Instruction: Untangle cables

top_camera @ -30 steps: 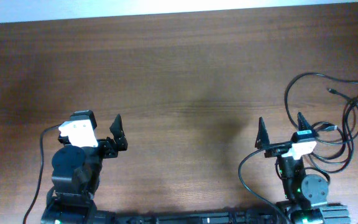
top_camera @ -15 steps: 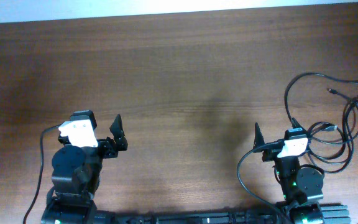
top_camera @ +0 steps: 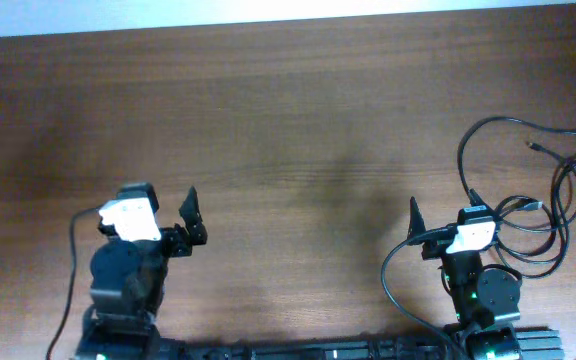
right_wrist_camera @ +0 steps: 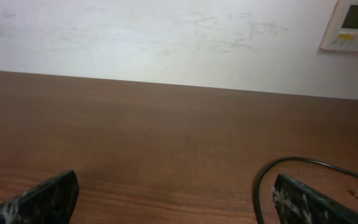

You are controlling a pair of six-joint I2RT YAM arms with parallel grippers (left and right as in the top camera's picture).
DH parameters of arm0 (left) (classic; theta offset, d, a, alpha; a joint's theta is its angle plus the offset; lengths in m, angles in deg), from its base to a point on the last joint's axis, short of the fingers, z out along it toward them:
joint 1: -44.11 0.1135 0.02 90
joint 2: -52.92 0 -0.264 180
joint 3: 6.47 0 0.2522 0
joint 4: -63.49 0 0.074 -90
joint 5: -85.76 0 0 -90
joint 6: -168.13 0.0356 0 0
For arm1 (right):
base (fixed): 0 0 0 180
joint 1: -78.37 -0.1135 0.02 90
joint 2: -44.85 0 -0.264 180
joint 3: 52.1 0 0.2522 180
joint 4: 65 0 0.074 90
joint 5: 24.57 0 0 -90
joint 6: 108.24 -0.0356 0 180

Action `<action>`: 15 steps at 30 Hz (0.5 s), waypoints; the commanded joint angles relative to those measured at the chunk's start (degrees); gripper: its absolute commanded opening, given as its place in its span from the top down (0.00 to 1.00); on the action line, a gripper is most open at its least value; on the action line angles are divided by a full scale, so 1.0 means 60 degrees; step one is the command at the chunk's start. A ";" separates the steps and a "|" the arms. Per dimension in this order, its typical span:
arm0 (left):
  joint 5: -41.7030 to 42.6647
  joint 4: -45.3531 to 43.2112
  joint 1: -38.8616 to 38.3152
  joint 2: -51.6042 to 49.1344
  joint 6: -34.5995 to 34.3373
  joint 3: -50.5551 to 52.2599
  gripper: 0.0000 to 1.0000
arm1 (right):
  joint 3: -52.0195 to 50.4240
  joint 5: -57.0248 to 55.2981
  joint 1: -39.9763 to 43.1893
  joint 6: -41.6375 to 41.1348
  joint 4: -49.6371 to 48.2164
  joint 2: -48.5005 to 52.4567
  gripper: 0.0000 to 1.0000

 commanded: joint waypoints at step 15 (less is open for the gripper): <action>0.0080 -0.6036 0.0018 0.4721 0.1253 0.5202 0.01 | -0.0047 -0.0055 -0.0033 0.0058 0.0069 -0.0076 0.02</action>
